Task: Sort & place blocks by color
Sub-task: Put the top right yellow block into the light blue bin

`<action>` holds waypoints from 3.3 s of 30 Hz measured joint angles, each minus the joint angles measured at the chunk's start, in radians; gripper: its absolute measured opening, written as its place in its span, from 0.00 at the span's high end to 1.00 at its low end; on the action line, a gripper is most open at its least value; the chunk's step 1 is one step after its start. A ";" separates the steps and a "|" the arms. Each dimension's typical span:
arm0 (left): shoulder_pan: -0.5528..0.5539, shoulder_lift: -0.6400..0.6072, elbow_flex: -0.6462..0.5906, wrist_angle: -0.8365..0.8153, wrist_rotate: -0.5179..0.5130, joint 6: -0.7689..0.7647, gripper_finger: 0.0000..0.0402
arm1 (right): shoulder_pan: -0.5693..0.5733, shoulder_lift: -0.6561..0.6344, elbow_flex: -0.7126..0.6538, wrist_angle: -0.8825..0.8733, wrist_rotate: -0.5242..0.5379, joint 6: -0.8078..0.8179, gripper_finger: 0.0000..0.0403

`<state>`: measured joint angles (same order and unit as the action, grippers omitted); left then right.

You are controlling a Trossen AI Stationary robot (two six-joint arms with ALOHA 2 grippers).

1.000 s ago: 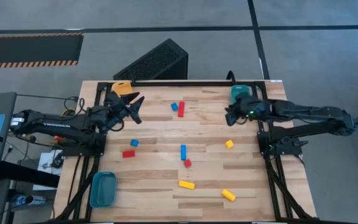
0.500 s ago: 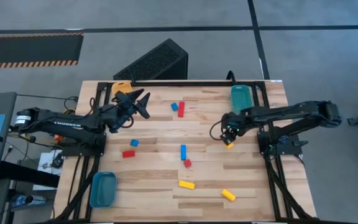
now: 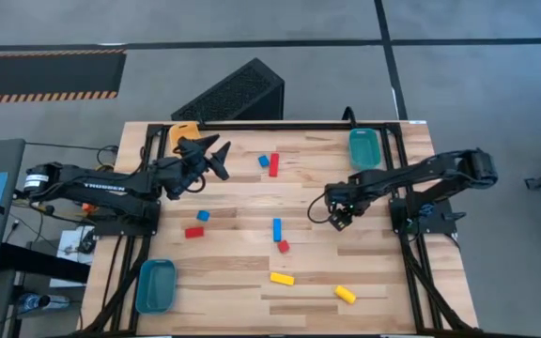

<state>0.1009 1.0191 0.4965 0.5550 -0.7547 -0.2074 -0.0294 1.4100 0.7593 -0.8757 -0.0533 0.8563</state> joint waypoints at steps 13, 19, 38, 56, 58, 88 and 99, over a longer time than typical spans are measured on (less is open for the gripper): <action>0.006 0.000 0.000 -0.095 0.013 -0.077 0.47 | 0.006 0.143 0.000 0.145 -0.051 -0.078 0.45; 0.087 0.012 0.000 -0.116 0.256 -0.277 0.47 | 0.009 0.145 0.002 0.156 -0.050 -0.106 0.62; 0.218 0.284 0.042 0.006 0.828 -0.763 0.42 | -0.004 -0.130 0.093 0.309 0.112 -0.303 0.67; 0.222 0.552 0.435 -0.013 0.998 -0.715 0.12 | 0.016 -0.149 0.289 0.386 0.187 -0.722 0.66; 0.228 0.568 0.457 -0.014 1.027 -0.723 0.12 | 0.016 -0.149 0.298 0.386 0.187 -0.754 0.66; 0.294 0.528 0.476 0.034 1.031 -0.743 0.13 | -0.315 -0.396 0.263 0.286 0.183 -0.792 0.62; 0.294 0.428 0.477 -0.193 0.949 -0.587 0.21 | -0.476 -0.493 0.073 0.407 0.318 -0.539 0.61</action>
<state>0.3946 1.4475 0.9733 0.3621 0.1940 -0.7939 -0.5050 0.9171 0.8326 -0.4691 0.2652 0.3172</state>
